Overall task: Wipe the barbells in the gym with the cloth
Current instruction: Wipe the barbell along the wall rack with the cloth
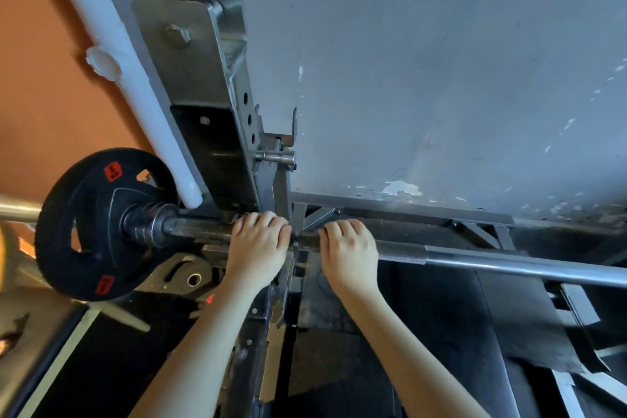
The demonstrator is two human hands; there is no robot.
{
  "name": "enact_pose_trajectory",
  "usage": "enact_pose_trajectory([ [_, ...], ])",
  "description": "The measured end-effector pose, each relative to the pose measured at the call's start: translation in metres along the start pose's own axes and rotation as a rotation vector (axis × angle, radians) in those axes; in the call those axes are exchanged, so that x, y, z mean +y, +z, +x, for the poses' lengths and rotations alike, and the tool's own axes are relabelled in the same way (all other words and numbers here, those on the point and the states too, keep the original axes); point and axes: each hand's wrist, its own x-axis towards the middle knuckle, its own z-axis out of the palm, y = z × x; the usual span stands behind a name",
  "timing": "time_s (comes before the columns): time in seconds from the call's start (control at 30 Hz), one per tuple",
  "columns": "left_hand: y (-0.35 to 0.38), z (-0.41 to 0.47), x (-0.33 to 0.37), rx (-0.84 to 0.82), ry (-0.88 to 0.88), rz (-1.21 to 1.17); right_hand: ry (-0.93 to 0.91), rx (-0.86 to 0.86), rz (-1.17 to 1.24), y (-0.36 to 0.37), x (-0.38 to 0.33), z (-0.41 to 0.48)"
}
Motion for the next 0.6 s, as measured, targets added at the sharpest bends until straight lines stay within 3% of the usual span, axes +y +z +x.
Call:
enact_pose_trajectory([
  [0.17, -0.002, -0.001, -0.001, -0.027, 0.028, -0.009, -0.107, -0.074, -0.018, -0.016, 0.01, -0.001],
  [0.27, -0.004, -0.002, 0.001, -0.013, 0.006, -0.051, -0.051, 0.019, -0.059, -0.029, 0.034, -0.012],
  [0.37, -0.005, -0.001, 0.002, 0.001, -0.018, -0.085, 0.025, 0.054, -0.045, -0.008, 0.007, -0.002],
  [0.47, -0.009, -0.002, 0.0, -0.017, 0.004, -0.089, -0.096, 0.007, 0.028, 0.008, -0.027, 0.01],
  [0.6, -0.012, -0.013, -0.007, 0.014, 0.008, -0.097, -0.256, -0.138, 0.129, -0.01, 0.005, -0.002],
])
